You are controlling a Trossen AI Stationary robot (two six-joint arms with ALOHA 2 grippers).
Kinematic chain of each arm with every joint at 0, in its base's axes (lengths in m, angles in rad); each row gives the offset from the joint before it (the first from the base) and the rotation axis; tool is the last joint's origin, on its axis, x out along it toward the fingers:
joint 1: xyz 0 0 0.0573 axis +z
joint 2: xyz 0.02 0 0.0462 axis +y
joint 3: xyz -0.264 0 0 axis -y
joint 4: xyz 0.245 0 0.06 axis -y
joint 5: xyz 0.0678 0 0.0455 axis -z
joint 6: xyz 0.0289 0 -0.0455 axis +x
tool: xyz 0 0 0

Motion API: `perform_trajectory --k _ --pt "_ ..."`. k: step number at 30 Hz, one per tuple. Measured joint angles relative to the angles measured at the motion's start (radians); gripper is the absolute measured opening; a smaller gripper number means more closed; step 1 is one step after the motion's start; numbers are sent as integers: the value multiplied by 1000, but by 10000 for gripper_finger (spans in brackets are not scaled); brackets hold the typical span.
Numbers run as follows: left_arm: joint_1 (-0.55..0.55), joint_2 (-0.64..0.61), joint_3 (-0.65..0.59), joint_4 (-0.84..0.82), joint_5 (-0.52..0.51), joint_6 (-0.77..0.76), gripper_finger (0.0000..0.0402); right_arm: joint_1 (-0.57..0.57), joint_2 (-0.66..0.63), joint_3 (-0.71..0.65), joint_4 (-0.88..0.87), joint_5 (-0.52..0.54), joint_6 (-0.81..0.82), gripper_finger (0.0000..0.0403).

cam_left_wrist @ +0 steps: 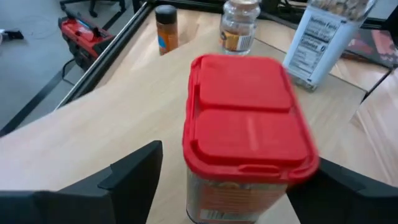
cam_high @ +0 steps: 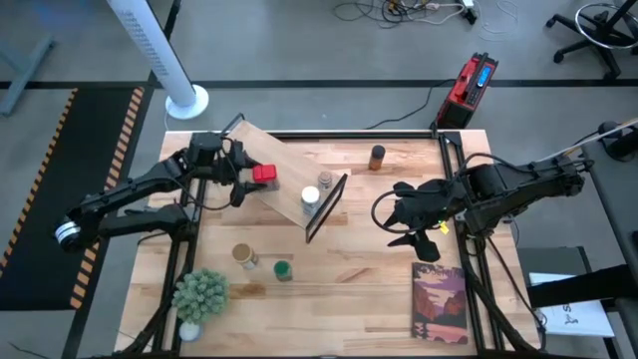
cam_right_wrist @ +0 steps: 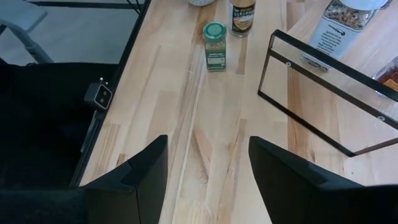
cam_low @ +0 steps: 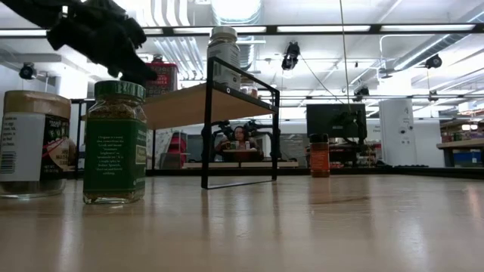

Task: Shelf spices
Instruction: Put the red seasoning can on the shelf

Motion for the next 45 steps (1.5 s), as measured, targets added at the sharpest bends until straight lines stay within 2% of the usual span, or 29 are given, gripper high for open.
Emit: perform_trajectory --k 13,20,27,33,39,45 --pt "-27 48 177 -181 -3 10 306 0 0 0 23 1 -13 199" --pt "-82 165 292 -316 -78 49 299 0 0 0 26 1 -20 199" --pt "-101 280 454 -447 -87 68 300 0 0 0 26 0 -21 199" --pt "-144 396 578 -617 -166 104 291 0 0 0 26 0 -21 199" --pt "-165 503 662 -726 -192 131 281 0 0 0 25 0 -24 199" --pt "-175 563 694 -775 -213 138 257 0 0 0 19 0 -27 199"
